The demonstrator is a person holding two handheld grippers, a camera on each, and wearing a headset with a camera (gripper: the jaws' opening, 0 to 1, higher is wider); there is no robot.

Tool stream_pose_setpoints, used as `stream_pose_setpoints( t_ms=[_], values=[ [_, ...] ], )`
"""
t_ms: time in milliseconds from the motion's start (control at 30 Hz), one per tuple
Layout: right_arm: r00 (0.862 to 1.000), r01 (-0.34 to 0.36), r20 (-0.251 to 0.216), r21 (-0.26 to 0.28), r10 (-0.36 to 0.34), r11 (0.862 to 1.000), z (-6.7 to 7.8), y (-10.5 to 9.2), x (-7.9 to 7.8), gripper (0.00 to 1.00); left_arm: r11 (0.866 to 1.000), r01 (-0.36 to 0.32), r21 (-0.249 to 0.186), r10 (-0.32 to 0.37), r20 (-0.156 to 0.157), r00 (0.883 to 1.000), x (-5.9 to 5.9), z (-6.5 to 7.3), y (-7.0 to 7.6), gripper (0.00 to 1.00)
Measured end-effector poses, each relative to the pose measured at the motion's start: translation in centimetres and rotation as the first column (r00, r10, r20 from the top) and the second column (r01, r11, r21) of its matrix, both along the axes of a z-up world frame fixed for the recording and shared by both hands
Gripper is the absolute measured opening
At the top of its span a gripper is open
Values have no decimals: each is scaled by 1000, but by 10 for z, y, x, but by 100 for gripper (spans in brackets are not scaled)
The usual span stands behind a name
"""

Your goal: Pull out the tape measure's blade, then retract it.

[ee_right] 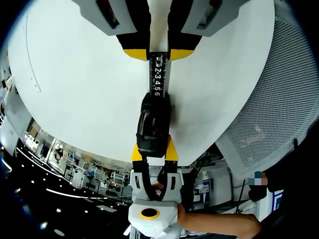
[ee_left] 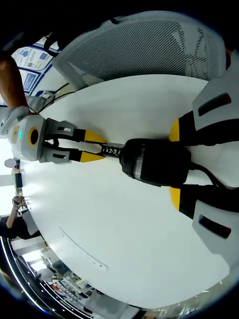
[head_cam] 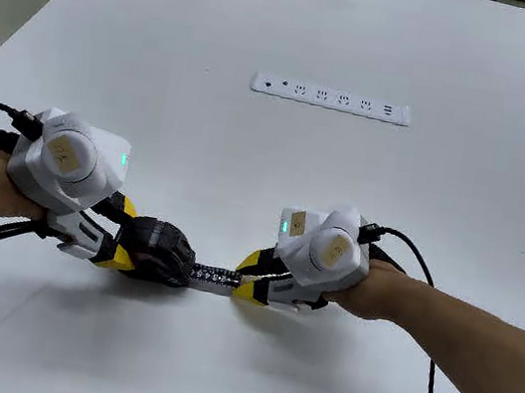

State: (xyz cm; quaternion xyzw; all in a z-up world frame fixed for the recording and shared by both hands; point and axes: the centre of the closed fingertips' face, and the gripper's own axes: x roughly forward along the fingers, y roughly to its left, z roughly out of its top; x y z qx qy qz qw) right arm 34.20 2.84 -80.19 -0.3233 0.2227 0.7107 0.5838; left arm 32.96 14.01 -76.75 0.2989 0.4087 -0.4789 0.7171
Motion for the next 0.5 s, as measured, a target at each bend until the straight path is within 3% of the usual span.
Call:
stream_pose_setpoints(
  t_ms=[500],
  values=[
    [1000,17,5,-22,-17,1000,0,-24,5,8,1000,1,7,-1,-2,1000,1,0,0,24]
  ],
)
